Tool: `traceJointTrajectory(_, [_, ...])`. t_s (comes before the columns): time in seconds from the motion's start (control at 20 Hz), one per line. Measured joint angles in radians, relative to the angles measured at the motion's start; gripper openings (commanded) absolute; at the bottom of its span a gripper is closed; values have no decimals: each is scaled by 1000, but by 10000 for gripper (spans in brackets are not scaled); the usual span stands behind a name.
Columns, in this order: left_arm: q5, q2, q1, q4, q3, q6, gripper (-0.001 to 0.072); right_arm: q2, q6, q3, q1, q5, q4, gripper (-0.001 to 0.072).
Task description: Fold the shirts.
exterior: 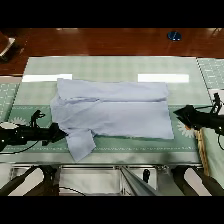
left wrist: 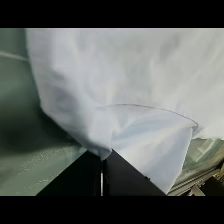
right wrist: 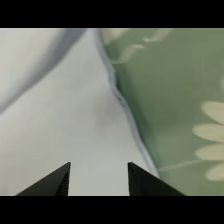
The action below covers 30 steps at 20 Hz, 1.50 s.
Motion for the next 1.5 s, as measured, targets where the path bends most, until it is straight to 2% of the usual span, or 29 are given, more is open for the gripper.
traceJointTrajectory(0.15, [0,0,-12,7,15,11,20,0,65,-19,-59,102,-183,418])
traceJointTrajectory(0.35, [-3,0,-18,2,26,15,20,-9,92,-64,-47,173,-243,418])
traceJointTrajectory(0.55, [-21,0,-19,-2,29,16,20,-57,90,-84,-40,198,-243,418])
traceJointTrajectory(0.8, [-28,0,-19,-9,29,16,20,-124,47,-90,-36,158,-135,404])
traceJointTrajectory(0.85, [-29,0,-19,-9,29,15,20,-140,34,-91,-29,145,-109,364])
traceJointTrajectory(0.9, [-30,0,-19,-10,29,15,20,-153,23,-92,-18,127,-91,211])
traceJointTrajectory(0.95, [-30,0,-19,-11,29,15,20,-164,12,-92,0,101,-81,27])
traceJointTrajectory(1.2, [-58,0,-17,-18,87,15,20,-188,-54,-10,78,75,-51,24])
traceJointTrajectory(1.5, [-53,-54,-40,-140,367,15,19,-217,-64,256,104,100,-16,24])
